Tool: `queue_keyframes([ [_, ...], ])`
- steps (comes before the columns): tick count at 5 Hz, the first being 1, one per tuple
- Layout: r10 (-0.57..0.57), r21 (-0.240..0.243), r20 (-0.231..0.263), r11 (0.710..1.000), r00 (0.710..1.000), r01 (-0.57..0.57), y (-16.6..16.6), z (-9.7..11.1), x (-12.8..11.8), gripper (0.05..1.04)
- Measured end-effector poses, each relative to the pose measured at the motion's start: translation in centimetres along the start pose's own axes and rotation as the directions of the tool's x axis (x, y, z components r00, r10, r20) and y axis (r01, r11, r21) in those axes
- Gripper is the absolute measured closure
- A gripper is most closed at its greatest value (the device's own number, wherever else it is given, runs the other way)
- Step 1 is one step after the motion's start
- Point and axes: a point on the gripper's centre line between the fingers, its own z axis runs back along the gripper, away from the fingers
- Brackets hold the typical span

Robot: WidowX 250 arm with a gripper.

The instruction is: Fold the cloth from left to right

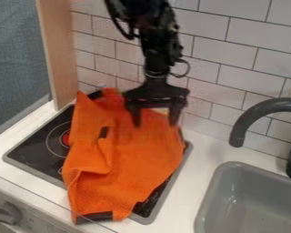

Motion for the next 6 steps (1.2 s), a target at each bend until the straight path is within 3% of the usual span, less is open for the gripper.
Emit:
queue_keyframes([
  [1,0.045,0.015,0.016,0.999,0.999,-0.045,-1.4,-1.3,0.5,0.085],
  [3,0.043,0.03,-0.019,0.999,0.999,-0.042,-3.6,-4.0,0.2,0.085],
  [5,0.042,0.014,-0.053,0.999,0.998,-0.041,-4.9,-5.7,-0.7,0.124],
  [6,0.059,0.013,-0.03,0.998,0.998,-0.059,-4.9,-5.7,-0.3,0.413],
])
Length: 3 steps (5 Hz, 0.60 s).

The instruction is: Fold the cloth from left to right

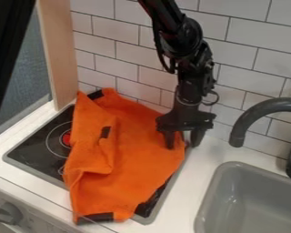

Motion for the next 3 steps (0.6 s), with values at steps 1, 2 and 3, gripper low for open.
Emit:
queue_keyframes([
  [1,0.016,0.005,0.011,1.0,1.0,-0.016,0.12,-0.05,0.12,0.698],
  [2,0.028,0.005,0.01,1.0,1.0,-0.028,0.28,-0.21,-0.09,0.883],
  [3,0.038,-0.011,0.002,0.999,0.999,-0.038,0.22,0.01,-0.42,0.995],
])
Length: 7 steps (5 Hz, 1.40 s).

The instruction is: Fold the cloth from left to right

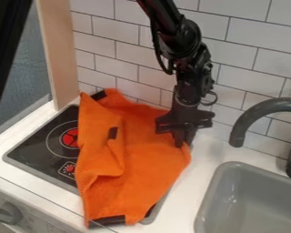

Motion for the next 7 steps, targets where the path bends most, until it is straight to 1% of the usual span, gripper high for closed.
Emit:
queue_keyframes([
  [1,0.008,-0.015,-0.013,1.0,1.0,-0.009,0.1,0.7,-0.5,1.026],
  [2,0.008,-0.049,-0.004,0.999,1.0,-0.008,0.2,2.2,-0.1,1.03],
  [3,-0.003,-0.087,0.0,0.996,1.0,0.003,0.7,4.2,0.3,1.03],
  [4,-0.005,-0.071,0.017,0.997,1.0,0.007,2.4,6.1,1.0,1.03],
  [5,0.023,-0.092,0.023,0.996,0.999,-0.02,5.5,7.8,1.9,1.03],
  [6,0.038,-0.08,0.026,0.996,0.999,-0.036,7.8,8.5,1.9,1.03],
  [7,0.041,-0.056,0.017,0.998,0.999,-0.04,9.6,8.4,1.6,1.03],
])
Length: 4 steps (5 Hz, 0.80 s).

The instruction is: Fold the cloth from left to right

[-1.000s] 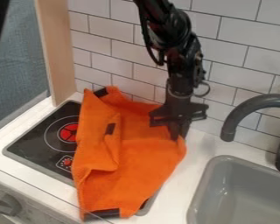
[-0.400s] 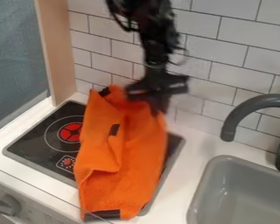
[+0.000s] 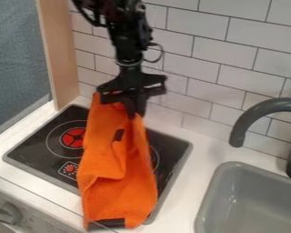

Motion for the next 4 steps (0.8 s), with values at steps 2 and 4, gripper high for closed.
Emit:
queue_keyframes([
  [2,0.049,0.063,0.001,0.997,0.999,-0.049,4.7,-1.2,0.3,1.03],
  [4,0.042,0.124,-0.07,0.992,0.997,-0.034,7.2,-4.1,-0.4,1.008],
])
